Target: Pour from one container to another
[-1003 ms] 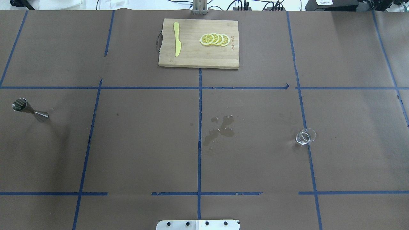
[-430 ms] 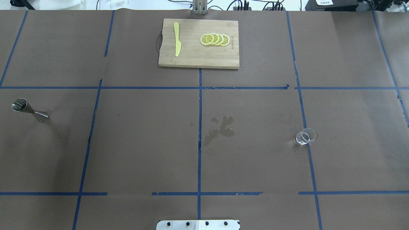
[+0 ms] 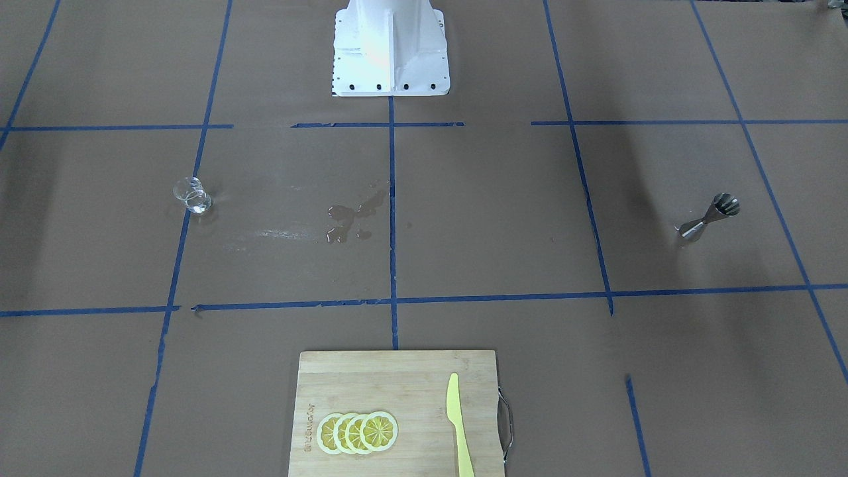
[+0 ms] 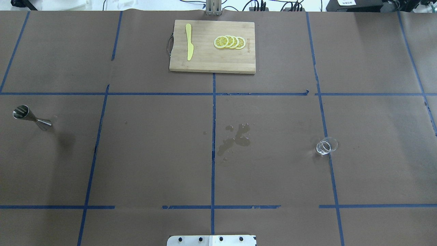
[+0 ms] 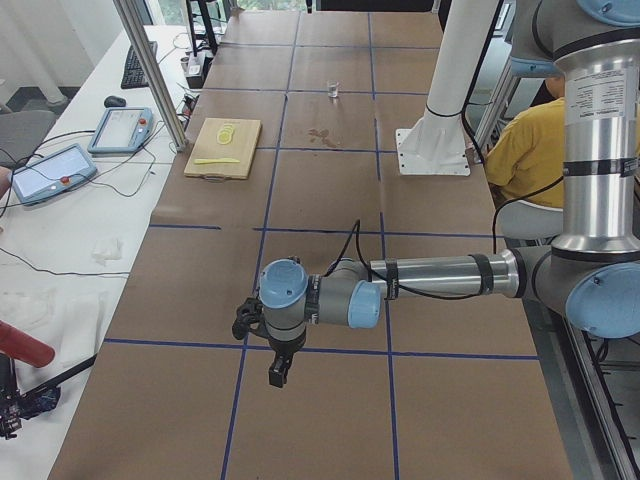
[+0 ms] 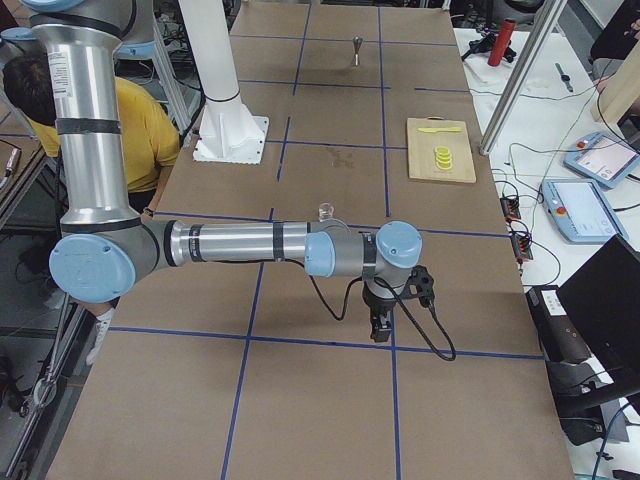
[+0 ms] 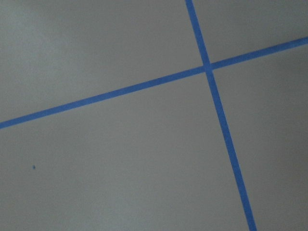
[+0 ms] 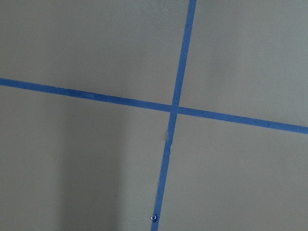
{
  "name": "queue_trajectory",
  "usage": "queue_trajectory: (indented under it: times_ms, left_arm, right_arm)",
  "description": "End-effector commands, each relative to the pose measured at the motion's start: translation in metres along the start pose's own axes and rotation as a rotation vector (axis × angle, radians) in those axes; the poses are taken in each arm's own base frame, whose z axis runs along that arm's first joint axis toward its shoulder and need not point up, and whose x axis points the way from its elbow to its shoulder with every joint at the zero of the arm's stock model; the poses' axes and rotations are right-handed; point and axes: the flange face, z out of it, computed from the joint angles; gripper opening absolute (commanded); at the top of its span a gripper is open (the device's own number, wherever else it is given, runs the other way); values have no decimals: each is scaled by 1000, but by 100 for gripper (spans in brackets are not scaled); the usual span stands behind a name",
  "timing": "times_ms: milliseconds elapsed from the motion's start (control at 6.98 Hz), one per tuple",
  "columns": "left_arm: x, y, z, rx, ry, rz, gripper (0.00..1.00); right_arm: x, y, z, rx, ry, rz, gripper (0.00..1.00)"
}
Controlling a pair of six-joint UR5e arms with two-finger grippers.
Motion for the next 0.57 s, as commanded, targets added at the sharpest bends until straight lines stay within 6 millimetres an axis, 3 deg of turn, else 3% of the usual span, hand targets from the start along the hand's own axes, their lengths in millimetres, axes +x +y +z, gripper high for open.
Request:
queue_trajectory:
  times_ms: [0, 287, 430]
  left_arm:
    - [6, 8, 2, -54, 71, -61, 100]
    - [19, -26, -20, -5, 70, -26, 100]
    - [22, -30, -27, 8, 68, -19, 100]
  right_arm:
    - [-2, 0, 0, -2, -6, 1, 100]
    - [-3, 0, 1, -4, -20, 7, 100]
    - [-6, -4, -3, 3, -21, 10, 100]
